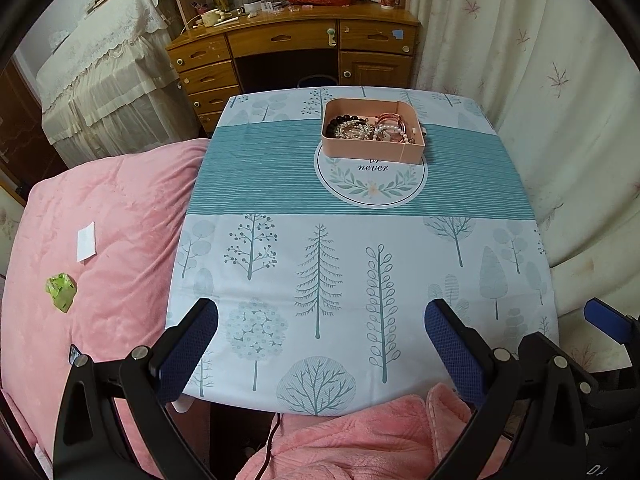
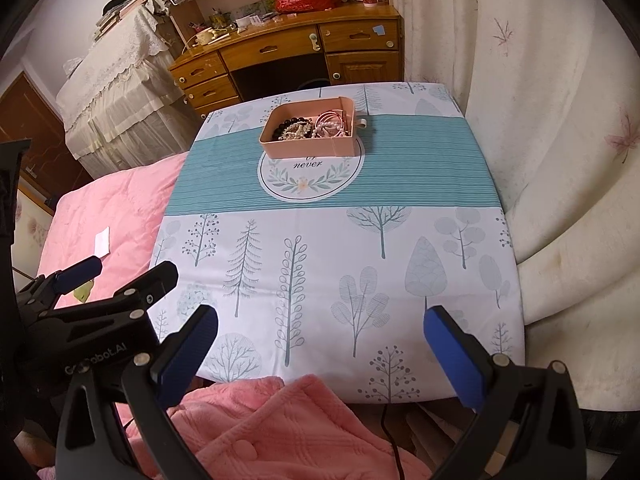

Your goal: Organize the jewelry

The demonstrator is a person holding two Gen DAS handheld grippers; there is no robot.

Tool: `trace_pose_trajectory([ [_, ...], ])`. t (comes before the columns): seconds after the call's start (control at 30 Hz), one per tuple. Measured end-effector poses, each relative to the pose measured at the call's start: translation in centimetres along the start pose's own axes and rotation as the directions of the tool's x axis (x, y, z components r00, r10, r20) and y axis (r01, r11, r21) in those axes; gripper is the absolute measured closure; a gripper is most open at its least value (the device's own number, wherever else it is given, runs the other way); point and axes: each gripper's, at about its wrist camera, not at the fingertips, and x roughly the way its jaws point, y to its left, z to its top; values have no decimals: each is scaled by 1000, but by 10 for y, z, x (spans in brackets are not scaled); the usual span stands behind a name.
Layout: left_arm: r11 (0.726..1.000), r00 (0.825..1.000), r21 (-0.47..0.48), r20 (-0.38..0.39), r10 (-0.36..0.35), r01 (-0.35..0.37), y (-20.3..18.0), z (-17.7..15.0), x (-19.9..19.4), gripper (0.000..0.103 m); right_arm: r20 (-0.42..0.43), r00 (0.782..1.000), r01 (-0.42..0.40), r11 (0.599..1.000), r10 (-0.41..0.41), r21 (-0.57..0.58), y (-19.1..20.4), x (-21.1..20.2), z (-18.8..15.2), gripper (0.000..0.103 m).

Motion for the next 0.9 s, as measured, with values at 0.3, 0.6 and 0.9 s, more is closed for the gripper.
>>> trace_pose_trajectory([
  [0.3,1000,1000,7,-2,5,-5,-4,1,0,1,-5,1000,3,1000,-3,6,-3,1,-3,0],
  [0.6,1000,1000,14,-5,13,-13,-11,2,2,1,-12,1000,8,1000,-7,20,-13,1,0,0],
  [0.9,1000,1000,23,-5,19,-19,-16,4,2,1,-14,1000,6,1000,-6,22,-15,1,0,0],
])
